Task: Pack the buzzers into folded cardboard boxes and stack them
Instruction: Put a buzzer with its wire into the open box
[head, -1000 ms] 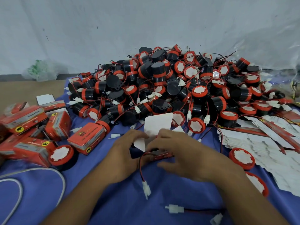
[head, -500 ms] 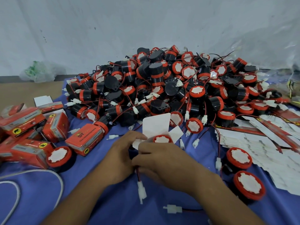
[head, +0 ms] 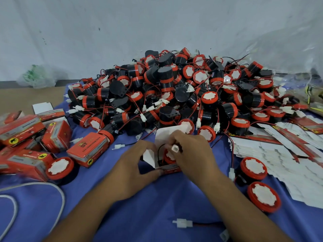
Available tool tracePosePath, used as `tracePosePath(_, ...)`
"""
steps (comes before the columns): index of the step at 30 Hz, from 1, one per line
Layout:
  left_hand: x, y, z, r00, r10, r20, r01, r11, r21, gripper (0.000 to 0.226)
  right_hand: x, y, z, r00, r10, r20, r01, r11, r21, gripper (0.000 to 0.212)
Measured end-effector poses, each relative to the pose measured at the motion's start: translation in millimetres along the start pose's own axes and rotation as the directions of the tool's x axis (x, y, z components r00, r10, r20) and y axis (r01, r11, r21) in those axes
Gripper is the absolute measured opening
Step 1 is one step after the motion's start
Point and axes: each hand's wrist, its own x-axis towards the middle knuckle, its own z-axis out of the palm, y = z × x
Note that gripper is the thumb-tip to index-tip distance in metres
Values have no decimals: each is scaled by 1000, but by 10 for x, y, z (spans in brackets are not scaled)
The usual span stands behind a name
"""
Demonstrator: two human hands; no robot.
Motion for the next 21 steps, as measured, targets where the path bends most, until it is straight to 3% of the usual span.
tracePosePath(4,23,28,12,994,98,43,-100,994,52,39,9,-32,1,991,-104,85,112,990,-89,11)
tracePosePath(7,24,31,-9,994,102,49,-105,993,54,36,30,8,-87,963,-130,236,155,983,-94,16)
tracePosePath(11,24,33,-20,993,101,55,-106,991,86,35,15,-14,-218,902,-224,370,245,969,-11,23)
tracePosePath(15,17,58,-31,994,94,50,-100,989,111,32,37,28,-234,950,-93,297,58,991,124,9)
tracePosePath(19,13,53,-38,995,77,61,-85,986,142,40,15,0,-193,953,-299,45,292,949,117,7)
tracePosePath(21,16,56,-42,995,69,71,-80,982,170,44,5,-16,-164,950,-308,57,302,948,98,8)
